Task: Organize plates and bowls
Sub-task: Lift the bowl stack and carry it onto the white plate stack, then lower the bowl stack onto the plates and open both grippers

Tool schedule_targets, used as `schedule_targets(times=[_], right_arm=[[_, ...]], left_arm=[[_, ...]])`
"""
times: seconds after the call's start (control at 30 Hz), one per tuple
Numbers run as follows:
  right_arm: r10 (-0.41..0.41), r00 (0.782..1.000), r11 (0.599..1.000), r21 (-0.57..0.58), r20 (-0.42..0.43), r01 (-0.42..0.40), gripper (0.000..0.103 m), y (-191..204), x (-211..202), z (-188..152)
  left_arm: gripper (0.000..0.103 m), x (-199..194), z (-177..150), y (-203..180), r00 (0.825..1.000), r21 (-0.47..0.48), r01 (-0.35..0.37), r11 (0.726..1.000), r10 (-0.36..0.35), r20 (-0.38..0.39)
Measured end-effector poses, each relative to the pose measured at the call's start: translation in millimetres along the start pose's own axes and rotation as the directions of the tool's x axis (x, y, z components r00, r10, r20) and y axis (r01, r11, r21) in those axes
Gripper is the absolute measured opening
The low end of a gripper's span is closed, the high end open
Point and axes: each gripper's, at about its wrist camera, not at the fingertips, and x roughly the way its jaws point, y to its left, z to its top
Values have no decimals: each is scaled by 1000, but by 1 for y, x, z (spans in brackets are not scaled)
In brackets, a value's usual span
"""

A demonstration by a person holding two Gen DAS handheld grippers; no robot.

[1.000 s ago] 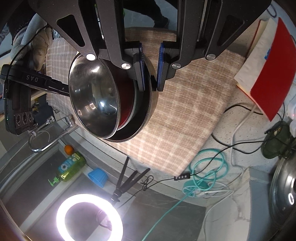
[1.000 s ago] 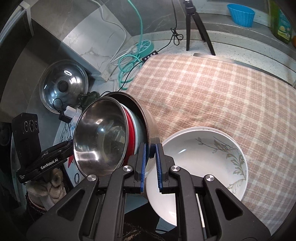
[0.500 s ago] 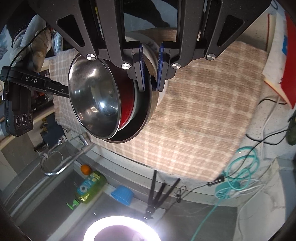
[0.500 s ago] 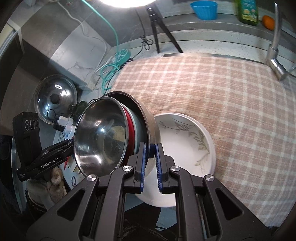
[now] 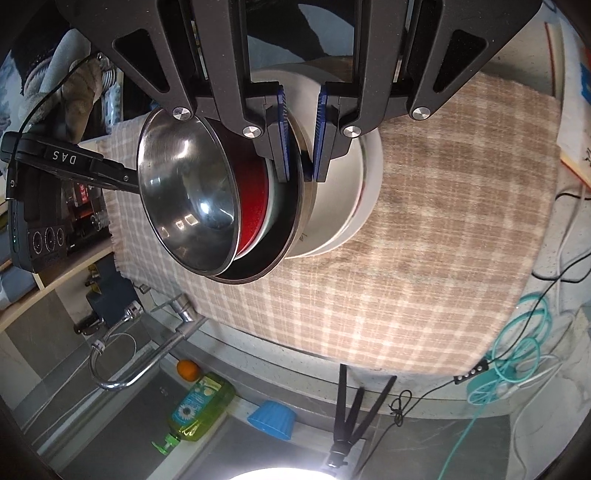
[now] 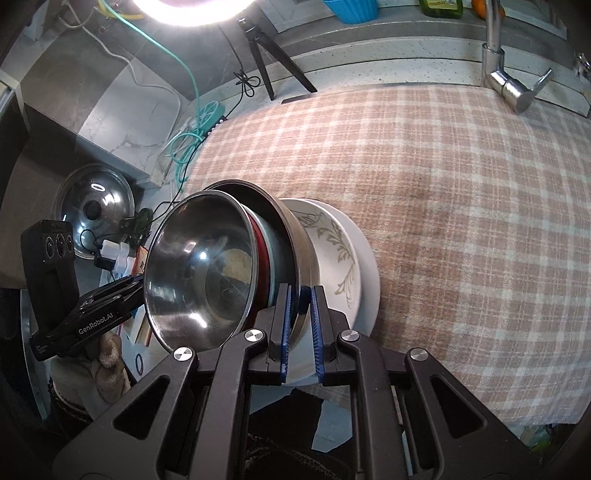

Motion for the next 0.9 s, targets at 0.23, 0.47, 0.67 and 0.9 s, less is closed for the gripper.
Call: schedule_targets(times=[0.23, 0.47, 0.67, 0.9], right_arm=[[1, 1000, 1000, 23, -21, -1, 12, -8, 8, -5], [12, 1000, 999, 31, -22, -11, 12, -8, 11, -6], [19, 1000, 999, 31, -14, -18, 13, -7, 10, -6], [-9, 1000, 1000, -2, 4, 9, 14, -1, 4, -5]], left_arm=[[8, 5, -2, -2, 1000, 3, -7, 1000, 7, -13], [8, 8, -1, 1, 1000, 0, -17, 1000, 17, -16], [9, 7, -1, 1, 1000, 6, -24, 1000, 24, -16], [13, 0, -1, 0, 999, 14, -33, 999, 33, 5]])
